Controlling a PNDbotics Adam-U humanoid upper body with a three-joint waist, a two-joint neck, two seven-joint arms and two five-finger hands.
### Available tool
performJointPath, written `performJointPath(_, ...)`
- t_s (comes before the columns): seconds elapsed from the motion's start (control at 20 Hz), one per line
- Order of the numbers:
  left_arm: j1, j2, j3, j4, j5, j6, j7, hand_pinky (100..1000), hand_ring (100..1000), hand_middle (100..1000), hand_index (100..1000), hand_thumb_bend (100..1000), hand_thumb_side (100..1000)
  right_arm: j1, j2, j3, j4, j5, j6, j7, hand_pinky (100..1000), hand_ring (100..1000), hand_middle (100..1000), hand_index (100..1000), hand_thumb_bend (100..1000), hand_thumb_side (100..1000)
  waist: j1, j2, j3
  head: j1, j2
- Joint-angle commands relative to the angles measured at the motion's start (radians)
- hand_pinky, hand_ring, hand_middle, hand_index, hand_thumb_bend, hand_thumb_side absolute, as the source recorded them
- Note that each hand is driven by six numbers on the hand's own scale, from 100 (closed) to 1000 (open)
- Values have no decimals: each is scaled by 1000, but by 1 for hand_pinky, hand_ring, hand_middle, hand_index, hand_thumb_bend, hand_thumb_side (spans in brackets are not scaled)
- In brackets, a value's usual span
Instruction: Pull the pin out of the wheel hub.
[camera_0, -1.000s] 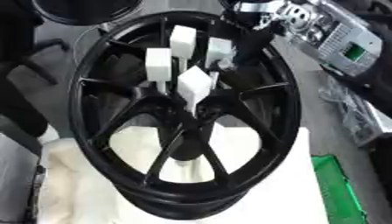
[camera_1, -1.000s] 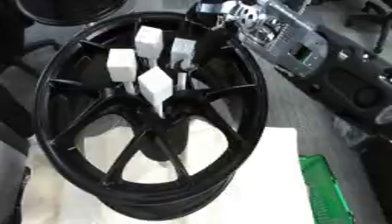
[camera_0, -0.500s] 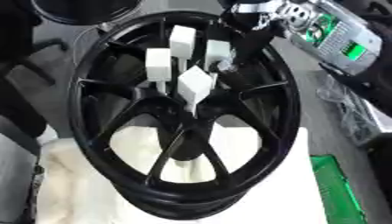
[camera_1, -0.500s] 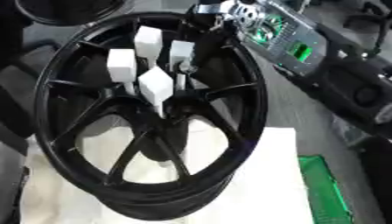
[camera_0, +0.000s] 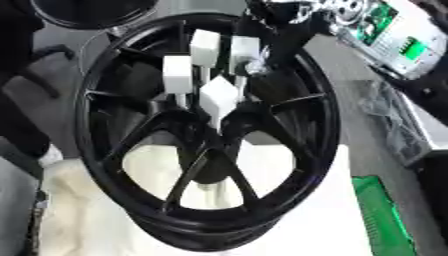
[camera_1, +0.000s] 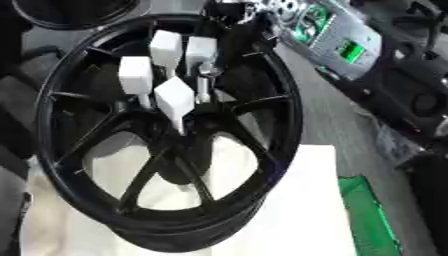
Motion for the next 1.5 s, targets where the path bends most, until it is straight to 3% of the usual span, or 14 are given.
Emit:
performJointPath(0.05,-8,18,18,-17,4,-3,5,752,882,870,873,871,569,28,-96,-135,-86,-39,-37,-44,637,509,269,451,318,100,9,-25,-3,11,-1)
performJointPath(0.25,-8,17,24,-20,6,-7,9,752,882,869,878,872,566,179,-183,-316,-117,-142,-73,-135,636,506,264,448,314,100,14,-23,-6,25,-1)
performJointPath(0.45,-5,23,32,-22,6,-10,17,752,882,870,894,871,567,422,-285,-504,-125,-260,-140,-269,633,504,265,455,314,100,15,-15,-11,40,-1)
performJointPath(0.55,-1,28,39,-23,7,-13,23,753,882,870,893,872,567,559,-313,-594,-95,-247,-181,-322,630,497,260,455,307,100,15,-9,-19,50,-1)
performJointPath(0.75,4,33,48,-27,8,-18,32,753,882,870,890,873,568,780,-289,-750,-18,-203,-255,-413,630,499,264,460,306,100,16,-1,-35,63,-1)
performJointPath(1.1,8,43,56,-31,6,-20,38,754,882,871,889,871,567,979,-191,-911,178,-13,-296,-484,648,521,299,490,310,100,16,-1,-45,74,-1)
performJointPath(1.35,13,48,60,-31,6,-22,42,755,883,871,887,869,567,1029,-135,-967,316,111,-301,-503,673,560,357,532,325,100,12,-6,-46,78,-1)
performJointPath(1.45,12,49,60,-32,5,-22,42,755,883,871,887,870,568,1036,-127,-972,359,141,-312,-490,772,772,618,776,354,100,12,-9,-46,76,-1)
performJointPath(1.5,12,50,60,-33,5,-22,42,755,883,871,886,869,567,1039,-125,-971,376,165,-322,-478,788,792,655,802,340,100,12,-10,-45,75,-1)
